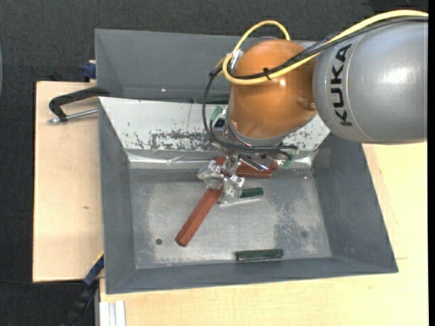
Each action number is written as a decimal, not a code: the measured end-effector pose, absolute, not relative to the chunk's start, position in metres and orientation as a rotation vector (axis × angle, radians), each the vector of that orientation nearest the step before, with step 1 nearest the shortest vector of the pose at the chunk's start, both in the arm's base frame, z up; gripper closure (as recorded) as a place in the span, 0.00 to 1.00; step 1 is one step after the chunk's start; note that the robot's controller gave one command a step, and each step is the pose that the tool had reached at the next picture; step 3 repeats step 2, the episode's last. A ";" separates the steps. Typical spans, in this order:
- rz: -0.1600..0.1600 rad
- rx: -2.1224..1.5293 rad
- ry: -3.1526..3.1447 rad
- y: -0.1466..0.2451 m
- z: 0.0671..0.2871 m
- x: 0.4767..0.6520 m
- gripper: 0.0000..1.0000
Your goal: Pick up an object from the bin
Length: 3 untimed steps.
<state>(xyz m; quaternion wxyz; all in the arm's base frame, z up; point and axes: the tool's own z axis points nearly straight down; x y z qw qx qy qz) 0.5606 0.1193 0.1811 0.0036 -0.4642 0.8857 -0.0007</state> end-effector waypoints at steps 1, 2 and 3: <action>0.002 -1.640 2.673 0.094 0.194 0.553 1.00; -0.002 -1.463 2.777 0.111 0.232 0.555 1.00; -0.002 -1.463 2.777 0.111 0.232 0.555 1.00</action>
Offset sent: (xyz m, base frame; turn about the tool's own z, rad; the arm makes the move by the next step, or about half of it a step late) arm -0.0058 0.0126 0.0685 0.0005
